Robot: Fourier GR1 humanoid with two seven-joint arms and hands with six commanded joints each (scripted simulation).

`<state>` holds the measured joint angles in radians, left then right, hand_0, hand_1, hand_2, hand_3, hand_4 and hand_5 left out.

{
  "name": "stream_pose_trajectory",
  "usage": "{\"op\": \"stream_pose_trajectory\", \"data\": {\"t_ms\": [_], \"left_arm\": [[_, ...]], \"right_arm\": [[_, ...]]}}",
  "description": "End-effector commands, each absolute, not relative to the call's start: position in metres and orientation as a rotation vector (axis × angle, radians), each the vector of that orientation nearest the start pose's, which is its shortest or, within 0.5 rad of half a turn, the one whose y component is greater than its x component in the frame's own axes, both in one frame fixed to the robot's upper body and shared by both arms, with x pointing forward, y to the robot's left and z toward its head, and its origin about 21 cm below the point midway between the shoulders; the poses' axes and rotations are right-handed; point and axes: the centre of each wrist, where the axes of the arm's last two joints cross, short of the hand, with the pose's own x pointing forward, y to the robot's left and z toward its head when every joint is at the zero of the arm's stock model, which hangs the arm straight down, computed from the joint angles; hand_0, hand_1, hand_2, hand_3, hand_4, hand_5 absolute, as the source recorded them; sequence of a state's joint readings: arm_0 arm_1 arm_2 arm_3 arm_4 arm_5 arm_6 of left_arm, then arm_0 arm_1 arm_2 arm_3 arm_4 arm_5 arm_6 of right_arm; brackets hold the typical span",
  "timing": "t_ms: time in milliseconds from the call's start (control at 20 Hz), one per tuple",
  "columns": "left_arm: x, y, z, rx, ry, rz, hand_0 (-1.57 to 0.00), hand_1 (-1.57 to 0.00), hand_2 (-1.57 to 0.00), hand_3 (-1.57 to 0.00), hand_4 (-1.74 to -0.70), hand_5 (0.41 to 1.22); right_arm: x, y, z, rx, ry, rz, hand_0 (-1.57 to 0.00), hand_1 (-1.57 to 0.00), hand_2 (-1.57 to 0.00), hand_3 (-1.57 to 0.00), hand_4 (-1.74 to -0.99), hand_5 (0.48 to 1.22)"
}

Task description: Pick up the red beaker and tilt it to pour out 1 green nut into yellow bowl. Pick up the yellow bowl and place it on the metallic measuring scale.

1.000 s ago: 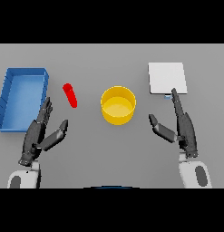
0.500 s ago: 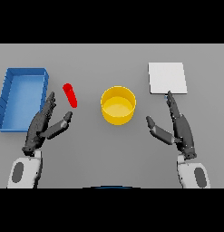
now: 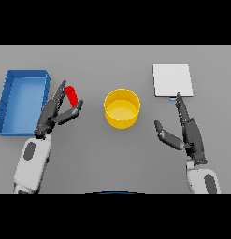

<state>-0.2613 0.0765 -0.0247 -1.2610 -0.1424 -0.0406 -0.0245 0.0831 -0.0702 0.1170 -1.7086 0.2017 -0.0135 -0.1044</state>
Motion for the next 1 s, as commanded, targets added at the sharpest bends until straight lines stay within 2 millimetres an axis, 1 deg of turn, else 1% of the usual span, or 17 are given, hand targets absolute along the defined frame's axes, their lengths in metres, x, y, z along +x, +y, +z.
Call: {"op": "stream_pose_trajectory", "data": {"t_ms": [0, 50, 150, 200, 250, 300, 350, 400, 450, 550, 700, 750, 800, 850, 900, 950], "left_arm": [[0.316, 0.215, -0.009, 0.063, -1.519, -0.323, 0.0, 0.0, 0.0, 0.0, -1.2, 0.651], [0.316, 0.216, -0.011, 0.076, -1.522, -0.331, 0.0, 0.0, 0.0, 0.0, -1.2, 0.654], [0.326, 0.213, -0.011, 0.1, -1.499, -0.34, 0.0, 0.0, 0.0, 0.0, -1.2, 0.661], [0.331, 0.211, -0.01, 0.103, -1.493, -0.341, 0.0, 0.0, 0.0, 0.0, -1.2, 0.663], [0.334, 0.205, -0.011, 0.11, -1.491, -0.347, 0.0, 0.0, 0.0, 0.0, -1.2, 0.664], [0.339, 0.204, -0.009, 0.111, -1.5, -0.342, 0.0, 0.0, 0.0, 0.0, -1.2, 0.669], [0.34, 0.202, -0.013, 0.11, -1.488, -0.338, 0.0, 0.0, 0.0, 0.0, -1.2, 0.671], [0.344, 0.202, -0.013, 0.114, -1.497, -0.338, 0.0, 0.0, 0.0, 0.0, -1.21, 0.673], [0.346, 0.199, -0.014, 0.103, -1.503, -0.335, 0.0, 0.0, 0.0, 0.0, -1.22, 0.678], [0.351, 0.201, -0.017, 0.088, -1.51, -0.302, 0.0, 0.0, 0.0, 0.0, -1.25, 0.695], [0.355, 0.199, -0.029, 0.042, -1.539, -0.235, 0.0, 0.0, -0.01, 0.0, -1.3, 0.719], [0.358, 0.197, -0.03, 0.035, -1.538, -0.22, 0.0, -0.01, -0.05, -0.04, -1.33, 0.738], [0.358, 0.195, -0.032, 0.025, -1.55, -0.206, -0.08, -0.09, -0.16, -0.13, -1.36, 0.761], [0.36, 0.191, -0.033, 0.028, -1.553, -0.191, -0.21, -0.23, -0.29, -0.25, -1.4, 0.787], [0.362, 0.19, -0.033, 0.047, -1.557, -0.179, -0.38, -0.41, -0.46, -0.52, -1.41, 0.874], [0.363, 0.182, -0.033, 0.078, -1.546, -0.178, -0.55, -0.59, -0.66, -0.73, -1.47, 0.943]], "right_arm": [[0.228, -0.219, 0.013, -0.122, -1.706, 0.267, 0.0, 0.0, 0.0, 0.0, -1.222, 0.627], [0.229, -0.216, 0.014, -0.11, -1.707, 0.264, 0.0, 0.0, 0.0, 0.0, -1.229, 0.628], [0.229, -0.216, 0.012, -0.123, -1.702, 0.257, 0.0, 0.0, 0.0, 0.0, -1.226, 0.631], [0.23, -0.217, 0.013, -0.117, -1.712, 0.253, 0.0, 0.0, 0.0, 0.0, -1.231, 0.633], [0.23, -0.22, 0.014, -0.127, -1.706, 0.254, 0.0, 0.0, 0.0, 0.0, -1.233, 0.634], [0.229, -0.219, 0.013, -0.132, -1.702, 0.259, 0.0, 0.0, 0.0, 0.0, -1.234, 0.635], [0.227, -0.221, 0.012, -0.131, -1.708, 0.256, 0.0, 0.0, 0.0, 0.0, -1.238, 0.638], [0.226, -0.221, 0.012, -0.129, -1.707, 0.259, 0.0, 0.0, 0.0, 0.0, -1.24, 0.639], [0.227, -0.22, 0.012, -0.134, -1.701, 0.262, 0.0, 0.0, 0.0, 0.0, -1.241, 0.641], [0.227, -0.222, 0.013, -0.128, -1.703, 0.245, 0.0, 0.0, 0.0, 0.0, -1.245, 0.642], [0.229, -0.222, 0.014, -0.128, -1.702, 0.251, 0.0, 0.0, 0.0, 0.0, -1.246, 0.646], [0.229, -0.225, 0.016, -0.135, -1.706, 0.248, 0.0, 0.0, 0.0, 0.0, -1.244, 0.644], [0.231, -0.227, 0.016, -0.142, -1.696, 0.243, 0.0, 0.0, 0.0, 0.0, -1.242, 0.645], [0.228, -0.224, 0.016, -0.135, -1.712, 0.25, 0.0, 0.0, 0.0, 0.0, -1.24, 0.645], [0.228, -0.223, 0.016, -0.145, -1.709, 0.255, 0.0, 0.0, 0.0, 0.0, -1.236, 0.647], [0.225, -0.223, 0.015, -0.136, -1.712, 0.251, 0.0, 0.0, 0.0, 0.0, -1.237, 0.648]]}}
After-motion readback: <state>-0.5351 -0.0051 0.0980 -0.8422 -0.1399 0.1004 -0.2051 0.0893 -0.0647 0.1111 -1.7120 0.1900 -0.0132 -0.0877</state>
